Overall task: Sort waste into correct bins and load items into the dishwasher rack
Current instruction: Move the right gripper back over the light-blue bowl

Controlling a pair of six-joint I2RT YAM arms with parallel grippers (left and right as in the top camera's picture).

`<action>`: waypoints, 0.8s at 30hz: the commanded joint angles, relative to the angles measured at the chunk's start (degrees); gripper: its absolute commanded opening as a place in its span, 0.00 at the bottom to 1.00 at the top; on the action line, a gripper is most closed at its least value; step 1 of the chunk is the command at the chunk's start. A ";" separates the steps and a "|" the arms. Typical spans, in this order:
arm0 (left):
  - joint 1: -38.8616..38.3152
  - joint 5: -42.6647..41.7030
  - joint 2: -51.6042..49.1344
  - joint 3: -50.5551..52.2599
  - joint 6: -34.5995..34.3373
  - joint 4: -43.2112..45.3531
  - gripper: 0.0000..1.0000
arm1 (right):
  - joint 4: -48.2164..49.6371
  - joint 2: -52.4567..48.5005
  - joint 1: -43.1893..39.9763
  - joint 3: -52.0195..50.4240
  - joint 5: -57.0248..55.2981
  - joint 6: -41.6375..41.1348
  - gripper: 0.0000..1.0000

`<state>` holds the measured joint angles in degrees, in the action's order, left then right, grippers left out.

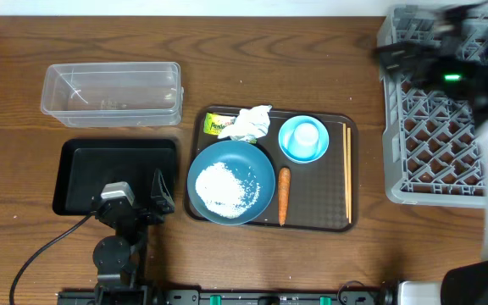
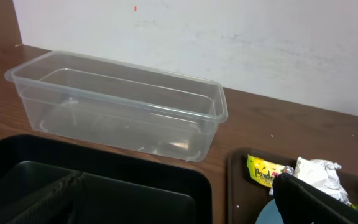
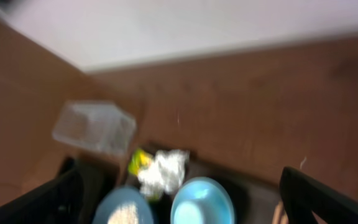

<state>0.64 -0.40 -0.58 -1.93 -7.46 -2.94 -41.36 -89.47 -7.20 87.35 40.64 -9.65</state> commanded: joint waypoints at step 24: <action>-0.09 1.07 0.35 1.70 0.37 -1.11 0.98 | -12.35 -16.00 33.16 -0.09 -44.33 -14.75 0.99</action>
<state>0.64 -0.40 -0.60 -1.93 -7.44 -2.96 -53.10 -104.47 25.54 87.24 -5.61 -23.00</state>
